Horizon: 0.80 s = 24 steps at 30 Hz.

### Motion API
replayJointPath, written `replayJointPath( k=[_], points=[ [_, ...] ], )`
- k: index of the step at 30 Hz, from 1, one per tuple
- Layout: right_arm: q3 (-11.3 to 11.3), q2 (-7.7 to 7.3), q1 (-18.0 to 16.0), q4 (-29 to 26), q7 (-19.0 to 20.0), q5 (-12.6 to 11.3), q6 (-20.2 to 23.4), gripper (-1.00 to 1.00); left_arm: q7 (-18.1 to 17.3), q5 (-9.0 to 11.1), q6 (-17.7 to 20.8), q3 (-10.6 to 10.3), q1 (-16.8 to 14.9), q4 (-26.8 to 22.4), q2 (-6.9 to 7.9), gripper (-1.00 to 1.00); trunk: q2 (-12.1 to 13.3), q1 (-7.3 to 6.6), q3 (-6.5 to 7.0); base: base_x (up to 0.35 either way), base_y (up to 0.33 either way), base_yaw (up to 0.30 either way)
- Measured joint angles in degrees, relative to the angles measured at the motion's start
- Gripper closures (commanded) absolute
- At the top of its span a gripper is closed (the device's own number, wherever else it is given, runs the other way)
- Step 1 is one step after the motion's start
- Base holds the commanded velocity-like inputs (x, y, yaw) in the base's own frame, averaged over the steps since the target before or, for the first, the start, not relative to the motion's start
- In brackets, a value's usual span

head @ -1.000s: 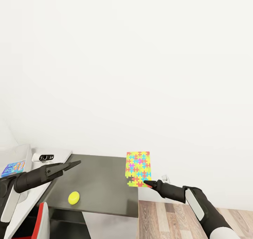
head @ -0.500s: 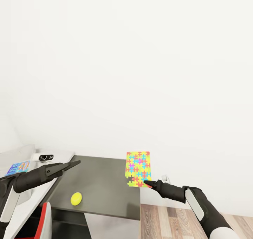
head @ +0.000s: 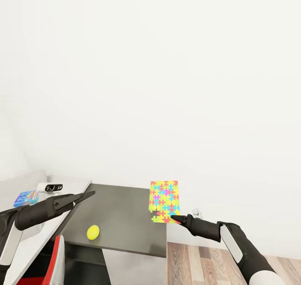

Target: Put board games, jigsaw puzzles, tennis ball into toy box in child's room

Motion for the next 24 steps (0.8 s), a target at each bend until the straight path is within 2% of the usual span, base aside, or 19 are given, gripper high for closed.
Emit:
replayJointPath(
  k=[7,24],
  points=[
    [0.00,0.01,-0.03,0.02,0.00,0.06,0.01,1.00,0.01,0.01,0.00,0.02,-0.01,-0.04,0.00,-1.00,0.00,-0.01,0.00,-0.011,-0.002,0.086],
    [0.00,0.01,-0.04,0.03,0.00,0.15,-0.03,1.00,0.01,0.01,0.00,0.03,0.02,-0.01,0.01,-1.00,0.00,-0.01,0.00,-0.006,0.000,0.279]
  ],
)
